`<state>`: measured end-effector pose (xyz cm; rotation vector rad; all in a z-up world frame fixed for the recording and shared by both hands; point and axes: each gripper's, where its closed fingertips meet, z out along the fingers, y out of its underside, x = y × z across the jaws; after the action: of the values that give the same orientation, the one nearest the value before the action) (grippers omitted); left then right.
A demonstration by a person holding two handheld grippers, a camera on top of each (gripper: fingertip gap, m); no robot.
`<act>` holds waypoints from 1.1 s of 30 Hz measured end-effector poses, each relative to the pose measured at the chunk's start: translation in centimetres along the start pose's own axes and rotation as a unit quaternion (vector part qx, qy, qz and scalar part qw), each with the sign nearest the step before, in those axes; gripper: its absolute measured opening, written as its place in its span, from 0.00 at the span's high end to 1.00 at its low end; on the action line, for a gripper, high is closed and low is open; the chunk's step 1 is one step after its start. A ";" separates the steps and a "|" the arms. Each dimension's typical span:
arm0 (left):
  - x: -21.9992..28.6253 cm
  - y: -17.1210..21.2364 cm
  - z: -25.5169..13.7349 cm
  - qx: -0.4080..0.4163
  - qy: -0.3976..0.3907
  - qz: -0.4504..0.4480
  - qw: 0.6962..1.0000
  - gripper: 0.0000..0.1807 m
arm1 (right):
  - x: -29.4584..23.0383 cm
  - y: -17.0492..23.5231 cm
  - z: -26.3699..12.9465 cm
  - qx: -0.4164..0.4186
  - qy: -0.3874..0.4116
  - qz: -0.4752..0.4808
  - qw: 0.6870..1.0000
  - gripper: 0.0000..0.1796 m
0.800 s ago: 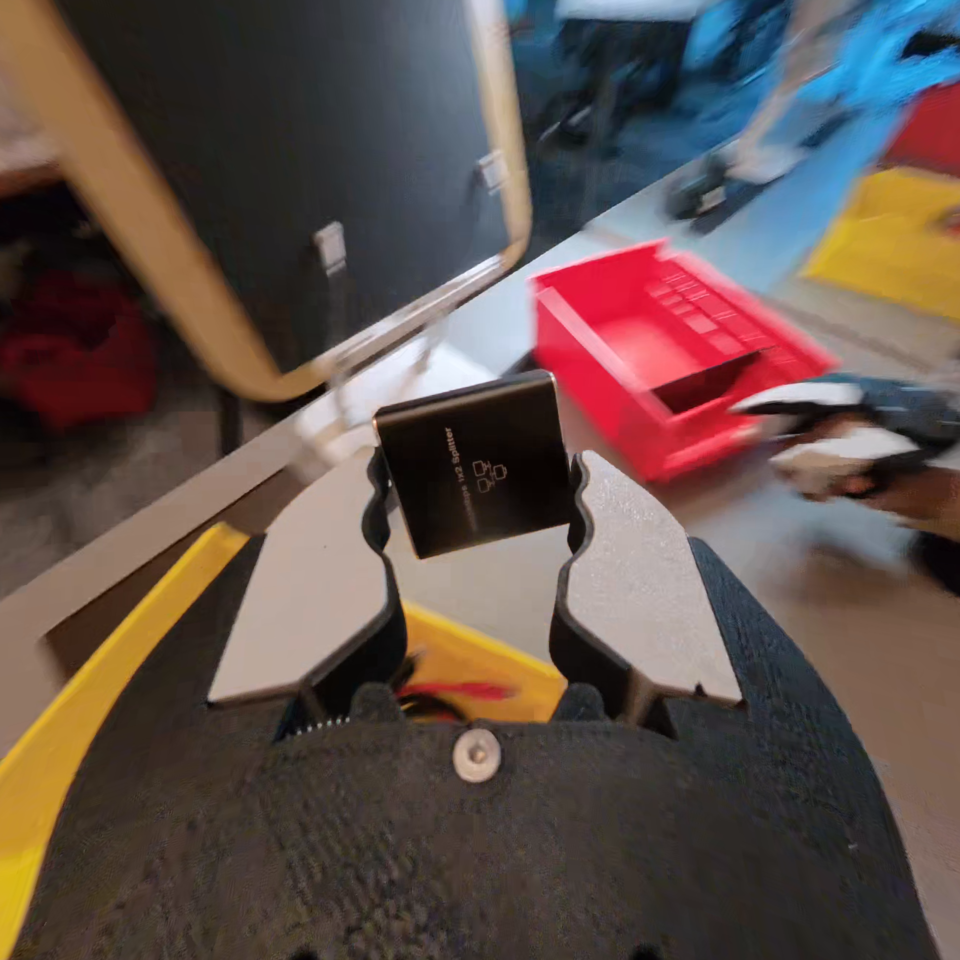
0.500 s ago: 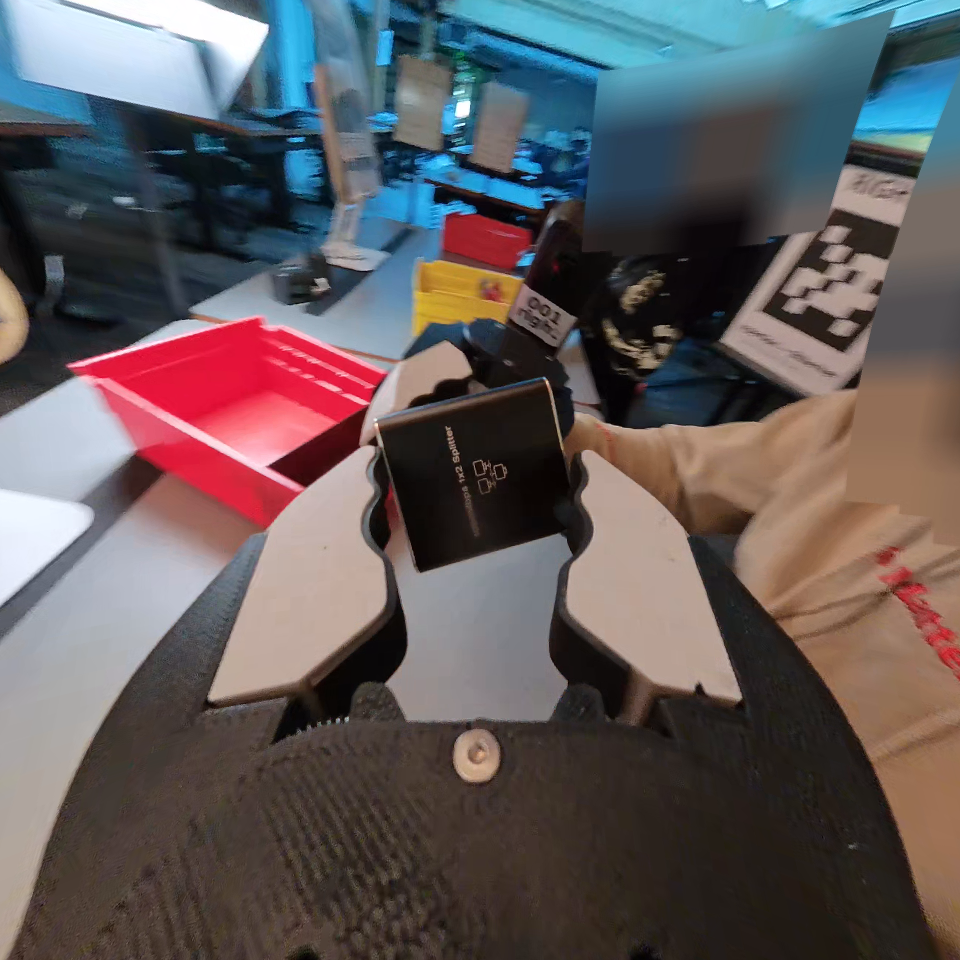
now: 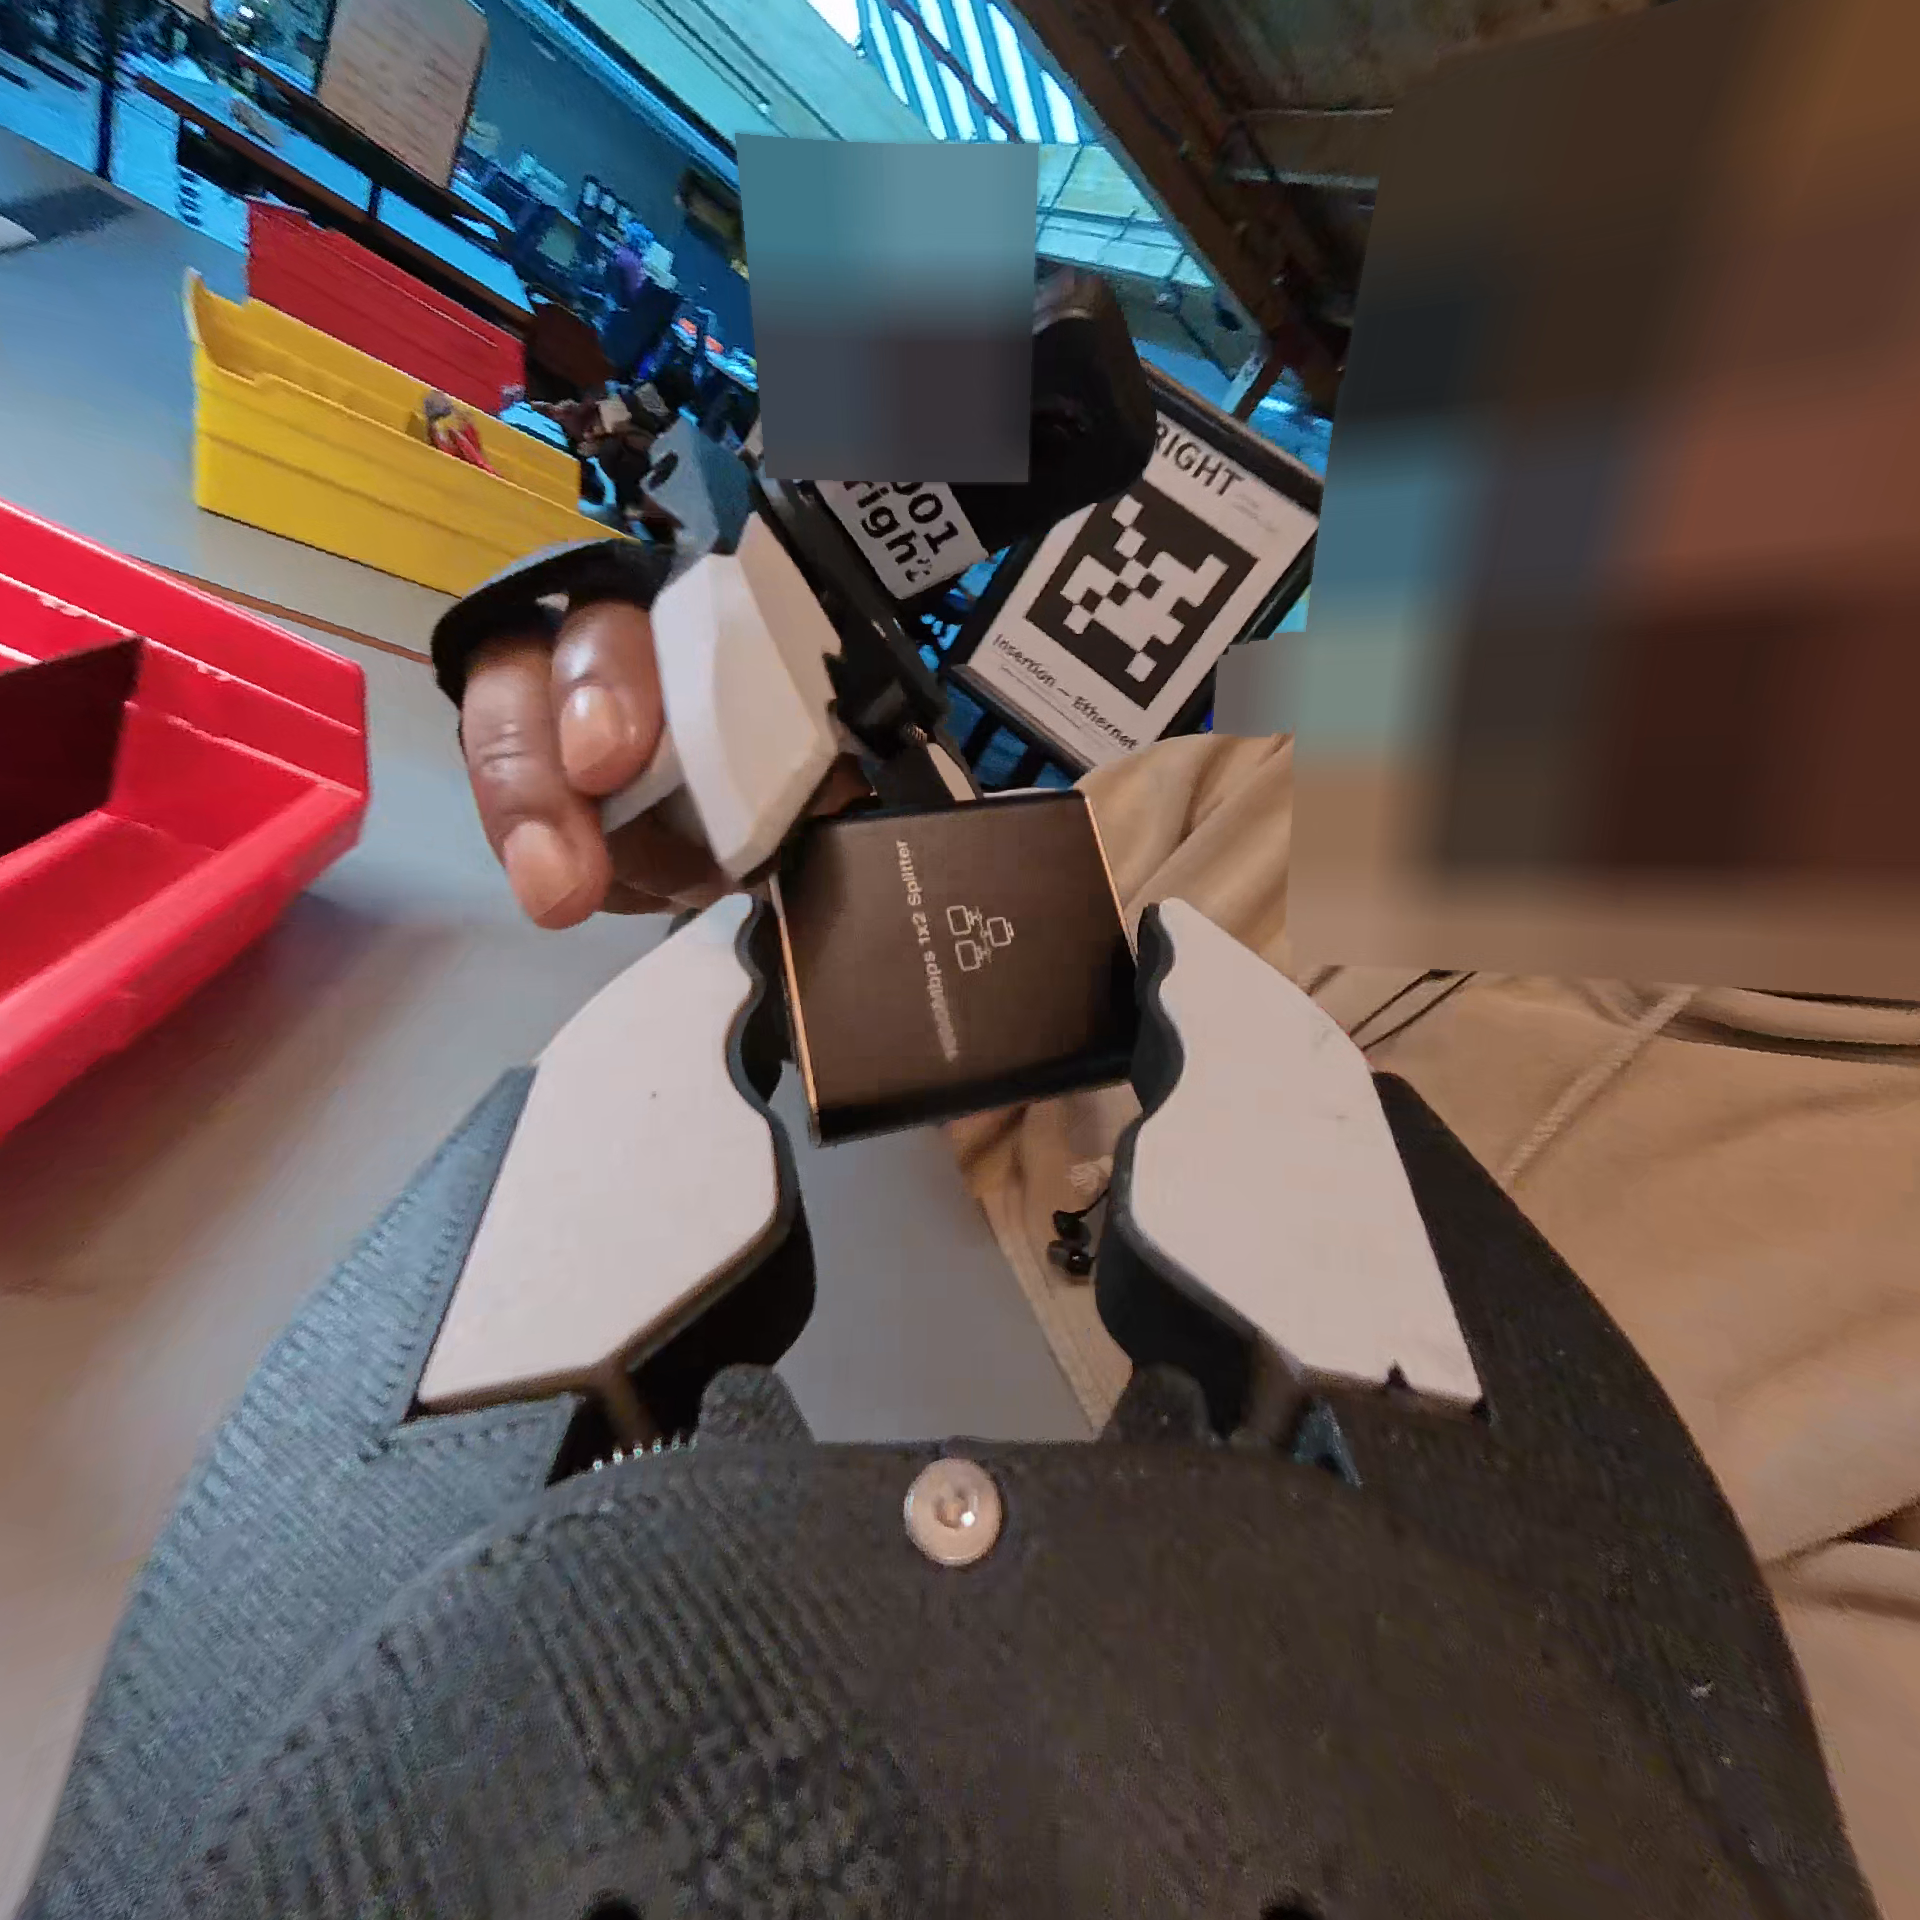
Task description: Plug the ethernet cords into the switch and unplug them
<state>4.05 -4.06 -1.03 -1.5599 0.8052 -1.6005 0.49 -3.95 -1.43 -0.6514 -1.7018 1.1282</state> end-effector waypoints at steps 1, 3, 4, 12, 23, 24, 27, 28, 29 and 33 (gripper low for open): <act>-0.1 0.1 0.0 0.004 0.008 -0.010 1.000 0.63 | -0.1 0.0 0.0 -0.005 0.002 -0.011 1.000 0.66; -0.3 0.2 0.1 0.006 0.015 -0.019 1.000 0.63 | -0.5 0.2 0.0 -0.020 -0.005 -0.023 1.000 0.68; -0.5 0.3 0.2 0.005 0.012 -0.020 1.000 0.63 | -0.9 0.2 0.1 -0.022 -0.015 -0.022 0.999 0.68; -0.4 1.7 0.6 -0.028 0.022 -0.021 0.999 0.63 | -1.9 1.9 0.2 -0.078 -0.042 -0.031 0.996 0.69; -2.1 0.0 -0.9 0.020 -0.044 -0.010 0.999 0.64 | -0.7 2.9 -0.7 -0.133 0.001 -0.105 0.986 0.85; -2.3 -0.4 -1.4 0.022 -0.080 0.018 0.996 0.64 | -0.3 3.2 -0.9 -0.139 0.005 -0.094 0.986 0.85; -2.7 -0.6 -2.4 -0.031 -0.203 0.114 0.972 0.67 | 0.7 4.8 -1.7 -0.175 0.009 -0.047 0.983 0.86; -3.1 -0.2 -2.6 -0.064 -0.248 0.150 0.955 0.67 | 0.7 5.4 -1.8 -0.188 0.003 -0.029 0.982 0.86; -3.5 0.2 -2.7 -0.099 -0.285 0.185 0.935 0.67 | 0.8 5.8 -1.8 -0.194 -0.001 -0.016 0.981 0.85; -5.2 1.3 -2.4 -0.181 -0.373 0.257 0.873 0.72 | 1.0 6.7 -1.7 -0.204 0.001 -0.007 0.979 0.85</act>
<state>1.67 -0.44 -5.06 -1.8224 0.9817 -0.3996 1.21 0.42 -6.81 -0.8878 -1.9524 0.7693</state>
